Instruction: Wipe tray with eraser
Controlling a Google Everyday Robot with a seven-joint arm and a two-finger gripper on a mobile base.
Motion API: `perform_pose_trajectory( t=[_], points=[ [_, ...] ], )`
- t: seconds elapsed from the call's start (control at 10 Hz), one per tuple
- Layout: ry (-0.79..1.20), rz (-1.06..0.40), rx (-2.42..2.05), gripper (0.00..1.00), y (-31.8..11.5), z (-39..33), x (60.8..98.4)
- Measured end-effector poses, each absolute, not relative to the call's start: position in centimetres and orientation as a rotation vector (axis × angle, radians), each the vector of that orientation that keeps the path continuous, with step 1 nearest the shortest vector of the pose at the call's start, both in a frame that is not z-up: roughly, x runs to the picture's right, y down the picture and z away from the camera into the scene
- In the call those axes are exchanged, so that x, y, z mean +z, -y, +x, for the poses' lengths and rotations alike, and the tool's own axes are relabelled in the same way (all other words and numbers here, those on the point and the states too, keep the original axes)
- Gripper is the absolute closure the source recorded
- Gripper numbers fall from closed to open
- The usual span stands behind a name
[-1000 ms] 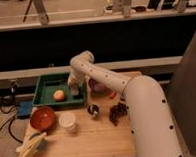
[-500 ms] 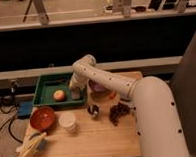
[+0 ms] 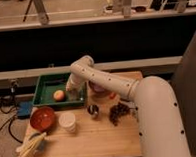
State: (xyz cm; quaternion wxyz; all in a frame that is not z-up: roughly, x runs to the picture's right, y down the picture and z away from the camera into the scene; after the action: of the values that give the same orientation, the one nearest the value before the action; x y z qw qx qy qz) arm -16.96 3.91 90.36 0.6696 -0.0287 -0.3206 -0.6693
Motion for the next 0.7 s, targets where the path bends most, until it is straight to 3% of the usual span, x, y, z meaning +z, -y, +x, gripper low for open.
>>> perform_pose_trajectory(
  t=[0.3,0.7],
  points=[
    [0.782,-0.002,-1.564,0.98,-3.2,-21.6,89.8],
    [0.778,0.016,-1.591,0.98,-1.9,-22.4,90.0]
  ],
)
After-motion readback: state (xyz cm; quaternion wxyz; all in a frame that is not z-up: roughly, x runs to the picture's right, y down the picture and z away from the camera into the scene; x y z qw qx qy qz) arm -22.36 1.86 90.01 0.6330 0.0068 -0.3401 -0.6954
